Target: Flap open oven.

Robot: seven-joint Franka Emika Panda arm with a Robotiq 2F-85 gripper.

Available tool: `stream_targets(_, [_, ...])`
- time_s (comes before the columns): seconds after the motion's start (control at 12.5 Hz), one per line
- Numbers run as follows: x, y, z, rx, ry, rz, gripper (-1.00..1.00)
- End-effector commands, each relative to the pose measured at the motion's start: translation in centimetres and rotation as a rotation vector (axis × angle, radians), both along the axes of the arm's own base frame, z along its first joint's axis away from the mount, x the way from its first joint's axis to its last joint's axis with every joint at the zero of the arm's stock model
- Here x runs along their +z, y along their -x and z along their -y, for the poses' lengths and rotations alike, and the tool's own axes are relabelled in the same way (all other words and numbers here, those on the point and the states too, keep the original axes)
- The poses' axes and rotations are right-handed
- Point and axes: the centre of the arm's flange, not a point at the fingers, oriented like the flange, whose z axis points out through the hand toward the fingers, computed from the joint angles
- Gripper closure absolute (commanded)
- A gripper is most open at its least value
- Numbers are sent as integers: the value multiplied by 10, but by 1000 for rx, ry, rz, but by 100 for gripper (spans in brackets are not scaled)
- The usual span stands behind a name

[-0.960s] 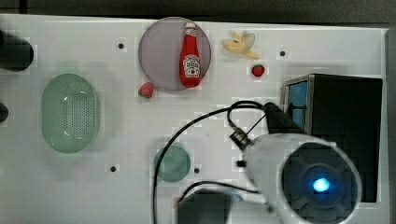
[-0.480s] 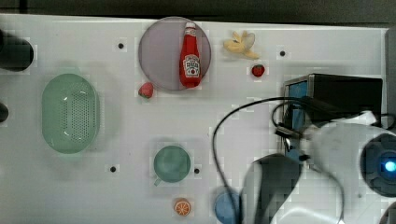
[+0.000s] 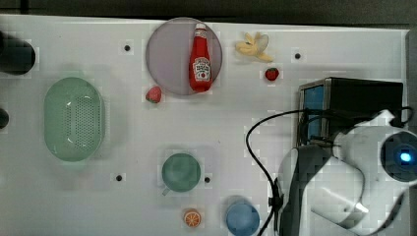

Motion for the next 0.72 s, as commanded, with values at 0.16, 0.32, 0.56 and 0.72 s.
stream_targets(0.16, [-16, -13, -7, 103, 13, -16, 65])
stream_targets(0.32, [-29, -17, -10, 112, 19, -26, 65])
stream_targets(0.56, [-39, -22, -21, 129, 15, -43, 65])
stream_targets(0.72, [-40, -23, -24, 97, 20, -43, 65])
